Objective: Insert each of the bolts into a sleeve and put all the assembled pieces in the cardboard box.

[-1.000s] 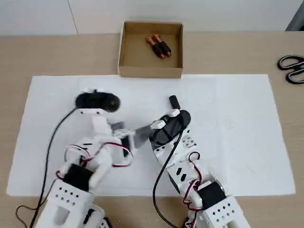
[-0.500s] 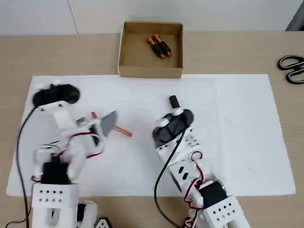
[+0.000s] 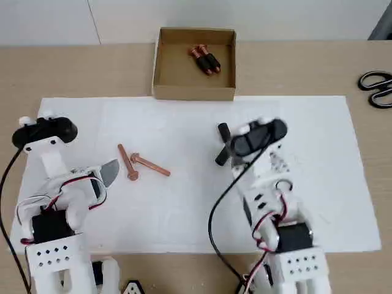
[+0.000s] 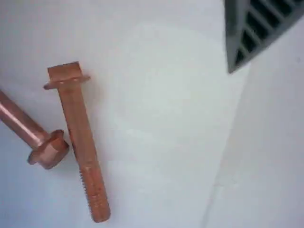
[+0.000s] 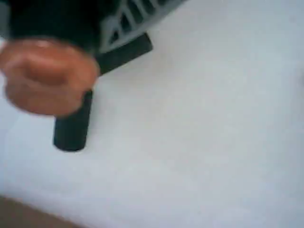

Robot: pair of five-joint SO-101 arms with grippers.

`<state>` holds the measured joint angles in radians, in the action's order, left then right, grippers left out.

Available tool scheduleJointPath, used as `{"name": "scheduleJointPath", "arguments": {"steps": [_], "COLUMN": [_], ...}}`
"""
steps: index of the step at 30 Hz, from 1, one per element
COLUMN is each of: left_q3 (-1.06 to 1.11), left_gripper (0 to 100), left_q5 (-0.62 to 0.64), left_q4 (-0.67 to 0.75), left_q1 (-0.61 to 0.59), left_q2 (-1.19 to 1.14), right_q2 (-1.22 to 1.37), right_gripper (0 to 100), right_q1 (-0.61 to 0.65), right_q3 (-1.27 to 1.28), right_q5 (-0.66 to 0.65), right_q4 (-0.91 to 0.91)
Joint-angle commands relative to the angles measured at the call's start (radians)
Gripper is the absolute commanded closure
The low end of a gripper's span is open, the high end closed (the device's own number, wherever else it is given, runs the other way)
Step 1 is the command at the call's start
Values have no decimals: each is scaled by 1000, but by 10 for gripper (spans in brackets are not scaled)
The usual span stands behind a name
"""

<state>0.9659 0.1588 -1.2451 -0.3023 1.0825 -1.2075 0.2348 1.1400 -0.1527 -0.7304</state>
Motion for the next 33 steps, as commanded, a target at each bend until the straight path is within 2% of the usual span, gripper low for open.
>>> {"name": "scheduleJointPath", "arguments": {"steps": [1, 9, 14, 22, 27, 33], "left_q3": [-41, -41, -30, -7, -7, -5], "left_gripper": [683, 683, 683, 683, 683, 683], "left_q5": [-2, -2, -2, -5, -5, -5], "left_q4": [-18, -32, -31, -26, -26, -25], "left_q1": [-5, -8, -6, -6, -6, -5], "left_q2": [9, 9, 9, 9, 9, 9], "right_q2": [242, 920, 1251, 1662, 1874, 2058], "right_gripper": [989, 989, 989, 989, 989, 989], "right_q1": [-10, -36, -51, -51, -53, -54], "right_q3": [-276, -799, -1115, -1510, -1659, -1817], "right_q5": [-18, -9, -11, -12, -15, -17], "right_q4": [7, 272, 406, 527, 593, 587]}}
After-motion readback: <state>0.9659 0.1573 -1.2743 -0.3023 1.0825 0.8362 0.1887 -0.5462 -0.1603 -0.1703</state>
